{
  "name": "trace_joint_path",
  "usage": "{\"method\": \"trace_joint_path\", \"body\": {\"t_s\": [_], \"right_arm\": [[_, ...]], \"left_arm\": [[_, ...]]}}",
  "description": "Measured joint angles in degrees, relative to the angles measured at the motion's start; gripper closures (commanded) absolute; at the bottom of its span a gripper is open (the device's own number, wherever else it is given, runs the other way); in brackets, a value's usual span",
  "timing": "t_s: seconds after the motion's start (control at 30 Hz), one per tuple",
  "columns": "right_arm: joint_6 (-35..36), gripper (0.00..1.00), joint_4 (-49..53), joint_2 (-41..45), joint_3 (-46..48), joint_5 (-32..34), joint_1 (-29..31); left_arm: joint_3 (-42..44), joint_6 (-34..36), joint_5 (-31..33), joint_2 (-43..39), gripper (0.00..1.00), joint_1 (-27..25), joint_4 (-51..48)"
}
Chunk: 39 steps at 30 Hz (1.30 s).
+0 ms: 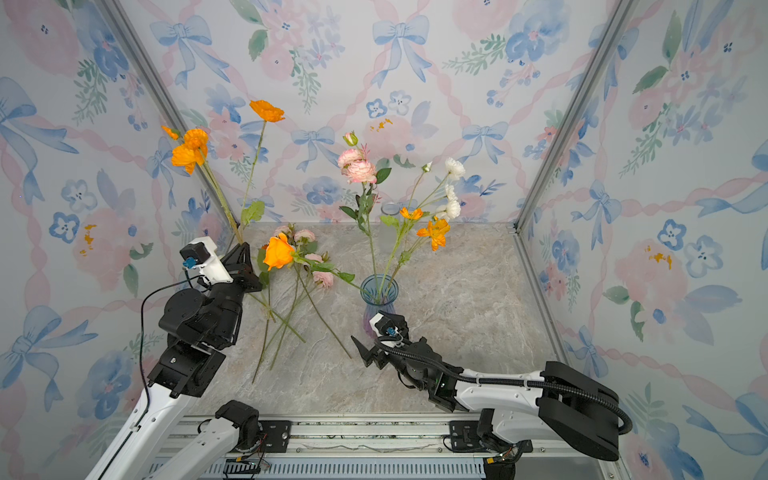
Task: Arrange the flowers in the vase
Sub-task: 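Lift the orange poppies with the left gripper and swing toward the vase, then carry the poppies over the vase mouth and lower the stems inside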
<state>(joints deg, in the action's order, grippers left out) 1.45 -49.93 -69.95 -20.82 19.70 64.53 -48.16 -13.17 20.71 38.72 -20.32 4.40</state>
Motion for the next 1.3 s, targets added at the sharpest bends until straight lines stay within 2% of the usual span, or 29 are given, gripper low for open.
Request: {"method": "trace_joint_path", "body": {"t_s": [0.13, 0.23, 0.4, 0.5, 0.57, 0.6, 0.7, 0.8, 1.1, 1.3], "right_arm": [[0.0, 0.03, 0.0, 1.0, 0.5, 0.2, -0.1], [0.0, 0.03, 0.0, 1.3, 0.6, 0.4, -0.8], [0.0, 0.03, 0.1, 3.0, 1.5, 1.2, -1.6], [-0.7, 0.03, 0.3, 4.3, 1.9, 1.7, -2.8], [-1.4, 0.03, 0.5, 5.5, 2.4, 1.8, -4.2], [-1.8, 0.03, 0.8, 6.2, 2.7, 1.9, -4.8], [-2.8, 0.03, 1.8, 8.2, 3.3, 2.2, -6.2], [-3.7, 0.03, 2.4, 8.9, 3.5, 2.4, -6.9], [-4.5, 0.03, 4.0, 11.7, 4.5, 4.6, -7.5], [-5.9, 0.03, 4.8, 12.7, 4.8, 5.6, -9.0]], "left_arm": [[-0.2, 2.8, -2.1, -1.8, 1.0, 0.0, 2.4], [-1.0, 4.5, -6.5, -2.7, 1.0, 0.0, 4.7], [-1.8, 3.2, -22.6, -1.8, 1.0, -1.0, 11.6], [-1.9, 2.8, -28.6, 1.2, 1.0, -6.8, 15.7], [-2.0, 5.7, -30.2, 4.5, 1.0, -15.1, 17.4], [-2.1, 7.8, -30.1, 6.4, 1.0, -19.9, 18.1], [-3.3, 14.1, -29.4, 12.5, 1.0, -30.0, 20.0], [-4.5, 18.8, -28.1, 18.4, 1.0, -34.9, 24.5], [-3.6, 24.7, -19.6, 32.2, 1.0, -38.9, 49.5], [-0.4, 27.0, -14.5, 39.6, 1.0, -40.4, 62.1]]}}
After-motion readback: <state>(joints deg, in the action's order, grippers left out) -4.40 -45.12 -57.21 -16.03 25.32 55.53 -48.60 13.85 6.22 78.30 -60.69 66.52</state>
